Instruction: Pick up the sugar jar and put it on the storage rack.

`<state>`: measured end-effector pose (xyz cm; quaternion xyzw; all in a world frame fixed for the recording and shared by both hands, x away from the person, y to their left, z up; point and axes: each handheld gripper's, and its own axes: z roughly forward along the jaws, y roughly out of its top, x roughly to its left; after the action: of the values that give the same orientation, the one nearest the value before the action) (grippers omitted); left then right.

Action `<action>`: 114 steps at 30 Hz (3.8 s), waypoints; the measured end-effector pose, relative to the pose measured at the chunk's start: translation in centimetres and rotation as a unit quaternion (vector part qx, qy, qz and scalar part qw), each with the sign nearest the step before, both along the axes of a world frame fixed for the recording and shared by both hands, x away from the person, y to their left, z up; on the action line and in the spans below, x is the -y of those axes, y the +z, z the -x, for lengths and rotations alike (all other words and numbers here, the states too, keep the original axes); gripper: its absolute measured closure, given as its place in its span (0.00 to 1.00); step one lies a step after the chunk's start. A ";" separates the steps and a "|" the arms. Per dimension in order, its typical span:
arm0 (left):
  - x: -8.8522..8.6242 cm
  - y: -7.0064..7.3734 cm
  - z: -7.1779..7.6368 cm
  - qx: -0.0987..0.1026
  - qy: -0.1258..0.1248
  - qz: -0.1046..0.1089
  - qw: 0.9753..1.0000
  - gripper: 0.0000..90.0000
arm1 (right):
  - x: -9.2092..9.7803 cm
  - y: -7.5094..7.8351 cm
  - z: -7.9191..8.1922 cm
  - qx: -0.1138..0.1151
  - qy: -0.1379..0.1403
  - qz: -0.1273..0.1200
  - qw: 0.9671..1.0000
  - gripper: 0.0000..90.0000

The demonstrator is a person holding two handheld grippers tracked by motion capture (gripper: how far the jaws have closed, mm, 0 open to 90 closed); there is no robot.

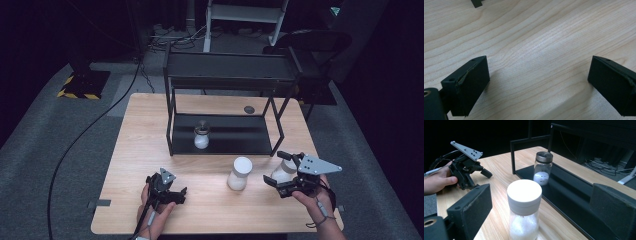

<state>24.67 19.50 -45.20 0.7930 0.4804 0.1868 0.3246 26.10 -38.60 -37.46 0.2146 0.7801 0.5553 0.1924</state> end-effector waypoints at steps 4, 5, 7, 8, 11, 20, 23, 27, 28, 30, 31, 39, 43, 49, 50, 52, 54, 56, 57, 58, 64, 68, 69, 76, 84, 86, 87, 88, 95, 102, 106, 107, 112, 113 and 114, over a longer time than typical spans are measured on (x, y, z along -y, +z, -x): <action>0.0 0.0 0.0 0.000 0.000 0.000 1.000 0.04 | -0.5 -0.2 -0.1 -0.001 0.002 -0.003 1.000 0.04; 0.0 0.0 0.0 0.000 0.000 0.000 1.000 0.04 | -0.6 -0.3 -0.1 0.000 0.003 -0.004 1.000 0.04; 0.0 0.0 0.0 0.000 0.000 0.000 1.000 0.04 | -0.7 -0.4 -0.1 -0.001 0.003 -0.007 1.000 0.04; 0.0 0.0 0.0 0.000 0.000 0.000 1.000 0.04 | -0.8 -0.5 -0.1 -0.002 0.003 -0.009 1.000 0.04; 0.0 0.0 0.0 0.000 0.000 0.000 1.000 0.04 | -1.1 -0.7 -0.2 -0.003 0.005 -0.012 1.000 0.04; 0.0 0.0 0.0 0.000 0.000 0.000 1.000 0.04 | -2.1 -1.2 -0.5 -0.007 0.012 -0.017 1.000 0.03; 0.0 0.0 0.0 0.000 0.000 0.000 1.000 0.04 | -2.5 -1.4 -0.6 -0.006 0.016 -0.015 1.000 0.03; 0.0 0.0 0.0 0.000 0.000 0.000 1.000 0.04 | -3.2 -1.6 -0.7 -0.009 0.021 -0.012 1.000 0.03; 0.0 0.0 0.0 0.000 0.000 0.000 1.000 0.04 | -3.3 -1.7 -0.7 -0.009 0.020 -0.012 1.000 0.03; 0.0 0.0 0.0 0.000 0.000 0.000 1.000 0.04 | -3.7 -1.9 -0.8 -0.011 0.020 -0.011 1.000 0.03; 0.0 0.0 0.0 0.000 0.000 0.000 1.000 0.04 | -3.8 -2.0 -0.8 -0.012 0.019 -0.011 1.000 0.03; 0.0 0.0 0.0 0.000 0.000 0.000 1.000 0.04 | -4.8 -2.7 -1.1 -0.019 0.013 0.000 1.000 0.04; 0.0 0.0 0.0 0.000 0.000 0.000 1.000 0.04 | -5.1 -3.2 -1.5 -0.027 0.004 0.003 1.000 0.04; 0.0 0.0 0.0 0.000 0.000 0.000 1.000 0.04 | -5.6 -3.7 -2.1 -0.042 -0.003 0.016 0.999 0.05; 0.0 0.0 0.0 0.000 0.000 0.000 1.000 0.04 | -5.7 -3.8 -2.2 -0.044 -0.004 0.017 0.999 0.05; 0.0 0.0 0.0 0.000 0.000 0.000 1.000 0.04 | -5.8 -3.9 -2.4 -0.049 -0.004 0.018 0.999 0.05; 0.0 0.0 0.0 0.000 0.000 0.000 1.000 0.04 | -5.9 -4.0 -2.6 -0.053 -0.005 0.019 0.998 0.06; 0.0 0.0 0.0 0.000 0.000 0.000 1.000 0.04 | -6.0 -4.2 -2.8 -0.057 -0.005 0.023 0.998 0.07; 0.0 0.0 0.0 0.000 0.000 0.000 1.000 0.04 | -6.1 -4.2 -2.9 -0.060 -0.005 0.024 0.998 0.07; 0.0 0.0 0.0 0.000 0.000 0.000 1.000 0.04 | -6.2 -4.3 -3.1 -0.064 -0.005 0.024 0.998 0.08; 0.0 0.0 0.0 0.000 0.000 0.000 1.000 0.04 | -7.1 -4.4 -4.0 -0.077 -0.002 0.036 0.996 0.16; 0.0 0.0 0.0 -0.001 0.000 0.000 1.000 0.04 | -7.6 -4.3 -4.4 -0.091 -0.011 0.046 0.995 0.22; 0.0 0.0 0.0 -0.001 0.000 0.000 1.000 0.04 | -7.7 -4.2 -4.5 -0.094 -0.012 0.047 0.994 0.22; 0.0 0.0 -0.1 -0.002 0.000 0.000 1.000 0.04 | -8.2 -3.5 -4.8 -0.096 0.000 0.062 0.993 0.36; 0.0 0.0 -0.1 -0.002 0.000 0.001 1.000 0.03 | -8.7 -2.8 -4.6 -0.093 -0.004 0.079 0.993 0.37; 0.0 0.0 -0.1 -0.002 0.000 0.001 1.000 0.03 | -8.7 -2.7 -4.7 -0.094 -0.004 0.082 0.992 0.37; 0.0 0.0 -0.1 -0.002 0.000 0.000 1.000 0.03 | -8.8 -2.5 -4.7 -0.094 -0.005 0.085 0.992 0.37; 0.0 0.0 -0.1 -0.002 0.000 0.000 1.000 0.03 | -8.8 -2.4 -4.7 -0.093 -0.006 0.087 0.992 0.37; 0.0 0.0 -0.1 -0.002 0.000 0.001 1.000 0.03 | -8.8 -1.7 -4.9 -0.096 -0.013 0.087 0.991 0.37; 0.0 0.0 -0.1 -0.002 0.000 0.001 1.000 0.03 | -8.6 -0.4 -5.2 -0.097 -0.021 0.080 0.992 0.37; 0.0 0.0 -0.1 -0.003 0.000 0.001 1.000 0.03 | -8.5 0.6 -5.5 -0.095 -0.024 0.078 0.992 0.37; 0.0 0.0 -0.1 -0.002 0.000 0.001 1.000 0.03 | -8.6 0.8 -5.5 -0.093 -0.025 0.078 0.992 0.37; 0.0 0.0 -0.1 -0.003 0.000 0.001 1.000 0.03 | -8.7 2.0 -5.9 -0.087 -0.027 0.079 0.993 0.37; 0.0 0.0 -0.1 -0.003 0.000 0.001 1.000 0.03 | -8.7 2.2 -6.0 -0.087 -0.028 0.078 0.993 0.37; 0.0 0.0 -0.1 -0.003 0.000 0.001 1.000 0.03 | -8.8 2.4 -6.1 -0.087 -0.029 0.077 0.993 0.37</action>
<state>24.78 19.49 -45.17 0.7935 0.4811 0.1842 0.3241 32.17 -29.82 -35.06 0.2689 0.8279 0.4669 0.1559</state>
